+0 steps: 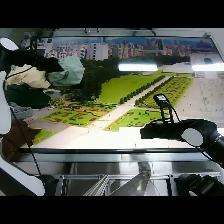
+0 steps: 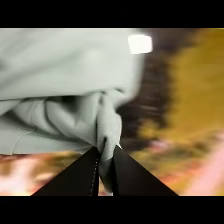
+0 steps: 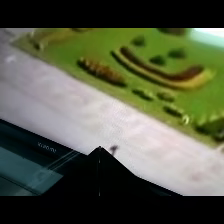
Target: Fold the shirts.
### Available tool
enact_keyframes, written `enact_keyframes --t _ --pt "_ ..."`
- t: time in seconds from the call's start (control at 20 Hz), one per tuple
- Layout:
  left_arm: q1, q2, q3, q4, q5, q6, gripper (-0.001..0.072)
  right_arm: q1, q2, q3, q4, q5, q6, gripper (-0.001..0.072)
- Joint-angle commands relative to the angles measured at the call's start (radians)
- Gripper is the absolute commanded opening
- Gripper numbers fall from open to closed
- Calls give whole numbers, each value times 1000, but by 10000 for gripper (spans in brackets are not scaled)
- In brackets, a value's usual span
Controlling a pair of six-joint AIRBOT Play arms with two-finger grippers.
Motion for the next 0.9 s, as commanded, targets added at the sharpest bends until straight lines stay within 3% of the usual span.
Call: enact_keyframes --t 0.0,0.3,0.5,0.55,0.6,0.65,0.85 --pt "-82 166 -114 -382 -232 47 19 -68 6 3 -5 2 43 20" --pt "-423 322 -462 -370 -225 109 18 -235 45 3 -6 87 1 21" --pt "-486 360 -478 -290 -232 88 21 -340 79 3 -5 147 -60 29" --pt "-481 374 -478 -259 -260 55 232 -359 90 3 4 160 -72 100" --pt "-470 387 -478 -220 -276 28 575 -371 97 3 18 169 -75 344" --pt "-451 399 -478 -168 -281 -23 715 -374 98 3 59 168 -111 504" --pt "-317 418 -484 127 -277 -107 716 -374 40 3 339 145 -340 503"
